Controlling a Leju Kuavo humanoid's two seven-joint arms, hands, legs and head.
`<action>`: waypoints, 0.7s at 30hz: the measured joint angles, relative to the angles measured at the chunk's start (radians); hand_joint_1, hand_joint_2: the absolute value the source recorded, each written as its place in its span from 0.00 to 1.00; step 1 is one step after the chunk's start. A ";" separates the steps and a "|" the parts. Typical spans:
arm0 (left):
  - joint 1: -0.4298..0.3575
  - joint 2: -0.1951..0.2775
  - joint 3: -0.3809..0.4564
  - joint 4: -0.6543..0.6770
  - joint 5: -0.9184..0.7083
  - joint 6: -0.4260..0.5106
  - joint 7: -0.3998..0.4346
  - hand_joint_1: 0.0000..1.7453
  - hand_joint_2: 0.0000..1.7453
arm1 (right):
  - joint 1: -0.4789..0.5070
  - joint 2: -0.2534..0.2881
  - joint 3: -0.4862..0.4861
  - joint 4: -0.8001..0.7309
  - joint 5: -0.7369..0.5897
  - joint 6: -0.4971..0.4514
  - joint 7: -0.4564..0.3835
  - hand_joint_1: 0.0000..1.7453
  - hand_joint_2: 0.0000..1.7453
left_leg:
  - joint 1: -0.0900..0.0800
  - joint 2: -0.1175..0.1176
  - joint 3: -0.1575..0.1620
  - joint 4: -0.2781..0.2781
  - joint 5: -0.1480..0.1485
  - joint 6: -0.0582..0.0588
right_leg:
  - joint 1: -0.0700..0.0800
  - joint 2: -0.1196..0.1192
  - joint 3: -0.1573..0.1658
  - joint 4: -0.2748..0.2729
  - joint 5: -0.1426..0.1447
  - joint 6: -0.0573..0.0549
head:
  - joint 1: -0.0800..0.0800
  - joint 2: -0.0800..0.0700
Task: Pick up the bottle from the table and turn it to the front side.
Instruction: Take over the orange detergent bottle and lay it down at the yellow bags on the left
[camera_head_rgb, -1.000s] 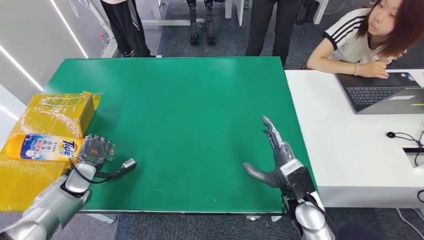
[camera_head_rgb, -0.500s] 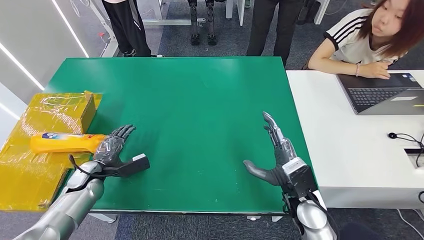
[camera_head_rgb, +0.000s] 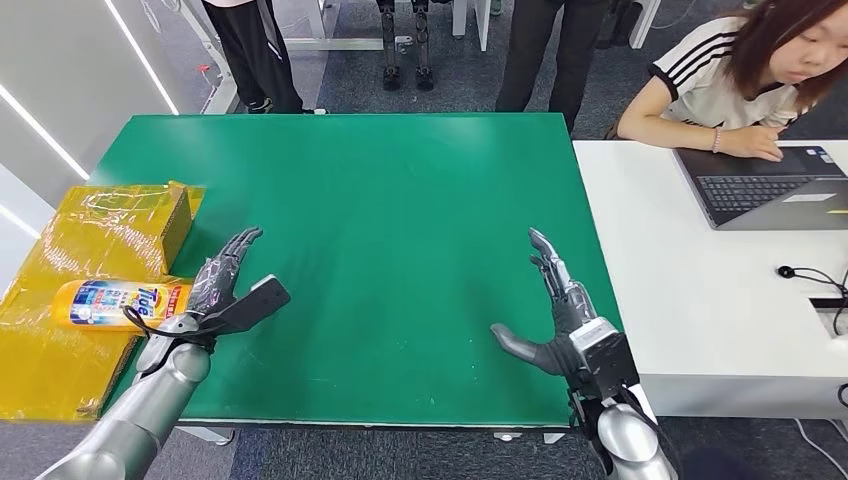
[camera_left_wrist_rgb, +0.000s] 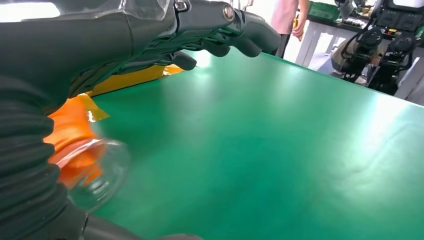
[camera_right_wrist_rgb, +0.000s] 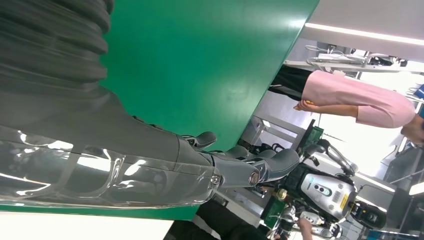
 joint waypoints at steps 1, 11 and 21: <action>0.001 -0.002 0.001 -0.002 0.004 0.000 -0.002 0.00 1.00 | 0.000 -0.001 0.000 0.000 0.000 0.000 0.000 0.00 1.00 | 0.000 0.000 0.000 0.000 0.000 0.000 | 0.000 0.000 0.000 0.000 0.000 0.000 | 0.000 0.000; 0.144 -0.093 0.030 -0.423 0.570 0.245 -0.089 0.00 1.00 | 0.022 0.000 0.004 0.012 -0.045 -0.054 -0.033 0.00 1.00 | 0.000 0.000 -0.001 0.000 -0.002 0.002 | 0.000 0.000 0.000 -0.001 -0.001 0.001 | 0.000 0.000; 0.264 -0.233 -0.074 -0.880 0.495 0.303 -0.092 0.00 1.00 | 0.066 0.052 0.028 0.016 -0.066 -0.116 -0.066 0.00 1.00 | -0.001 0.000 -0.001 0.001 -0.004 0.003 | -0.001 -0.001 0.000 -0.002 -0.002 0.002 | 0.000 0.000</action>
